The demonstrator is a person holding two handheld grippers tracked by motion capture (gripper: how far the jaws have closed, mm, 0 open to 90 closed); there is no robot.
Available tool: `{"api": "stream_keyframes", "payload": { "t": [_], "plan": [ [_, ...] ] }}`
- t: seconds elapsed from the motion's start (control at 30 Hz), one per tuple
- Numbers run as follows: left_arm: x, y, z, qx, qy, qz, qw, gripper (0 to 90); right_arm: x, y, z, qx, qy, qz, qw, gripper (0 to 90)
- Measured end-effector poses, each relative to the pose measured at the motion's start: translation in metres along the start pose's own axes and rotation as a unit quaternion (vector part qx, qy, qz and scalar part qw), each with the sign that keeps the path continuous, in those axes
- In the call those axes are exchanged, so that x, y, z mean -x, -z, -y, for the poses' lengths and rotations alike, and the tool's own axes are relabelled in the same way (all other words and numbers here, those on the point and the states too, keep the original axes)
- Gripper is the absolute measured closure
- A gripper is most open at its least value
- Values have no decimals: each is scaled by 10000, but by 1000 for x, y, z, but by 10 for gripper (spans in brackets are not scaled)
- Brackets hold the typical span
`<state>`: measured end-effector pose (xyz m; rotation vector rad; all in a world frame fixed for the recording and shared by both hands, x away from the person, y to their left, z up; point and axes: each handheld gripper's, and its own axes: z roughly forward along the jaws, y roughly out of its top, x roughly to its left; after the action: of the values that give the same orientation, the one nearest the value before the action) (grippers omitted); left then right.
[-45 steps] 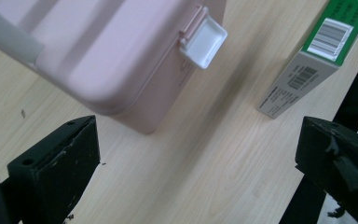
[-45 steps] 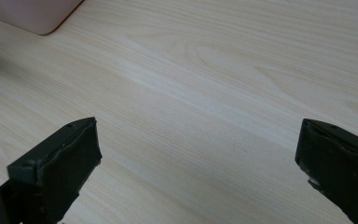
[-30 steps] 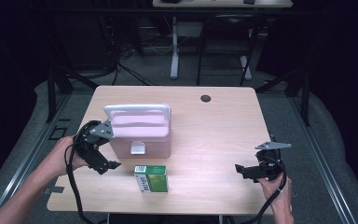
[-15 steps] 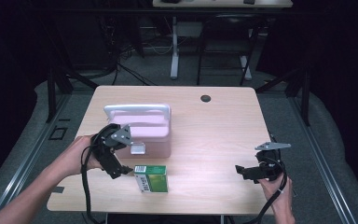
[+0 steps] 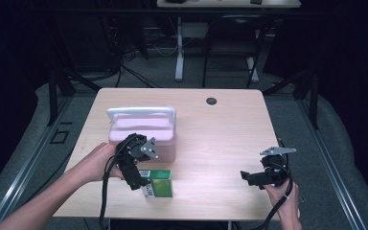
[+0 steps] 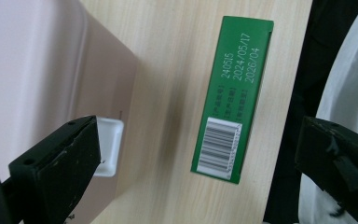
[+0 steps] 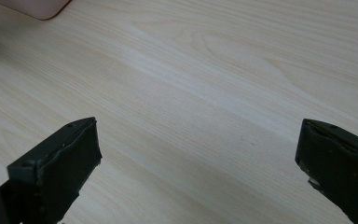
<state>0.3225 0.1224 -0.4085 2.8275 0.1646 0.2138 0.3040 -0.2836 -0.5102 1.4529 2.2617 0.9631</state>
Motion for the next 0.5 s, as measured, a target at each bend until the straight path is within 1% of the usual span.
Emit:
{"api": "stream_keyframes", "payload": {
  "t": [0.07, 0.1, 0.17, 0.2, 0.27, 0.3, 0.33, 0.37, 0.4, 0.43, 0.47, 0.5],
  "plan": [
    [0, -4, -2, -31, -20, 77, 10000, 0, 0, 0, 0, -8, -8, 3, 10000, 0],
    [0, -6, -3, -15, -67, 83, 9999, 0, 0, -1, 0, -8, -11, 0, 10000, 0],
    [1, -9, -5, 5, -65, 100, 9999, 0, -1, -1, 0, -22, -7, -7, 10000, 0],
    [2, -11, -7, 4, -130, 113, 9999, 0, -1, -1, 1, -13, -5, -10, 10000, 0],
    [2, -13, -8, 41, -150, 104, 9998, 0, -1, -2, 1, -31, 5, -16, 10000, 0],
    [3, -14, -9, 31, -179, 123, 9998, 0, -1, -2, 1, -42, -9, -14, 10000, 0],
    [2, -15, -9, -5, -210, 96, 9997, 1, -1, -2, 2, -48, -16, -13, 10000, 0],
    [3, -16, -10, -42, -187, 59, 9998, 7, -1, -3, 2, -38, -32, 7, 10000, 0],
    [2, -17, -10, -25, -179, 66, 9998, 61, -1, -3, 2, -31, -41, 16, 10000, 0],
    [2, -17, -10, -13, -165, 50, 9999, 170, -1, -3, 3, -55, -39, 6, 10000, 0],
    [1, -18, -10, -44, -165, 43, 9998, 246, 0, -3, 4, -64, -60, 5, 10000, 0],
    [1, -19, -10, -75, -190, 89, 9998, 246, 0, -3, 4, -64, -60, 5, 10000, 0]
  ]
}}
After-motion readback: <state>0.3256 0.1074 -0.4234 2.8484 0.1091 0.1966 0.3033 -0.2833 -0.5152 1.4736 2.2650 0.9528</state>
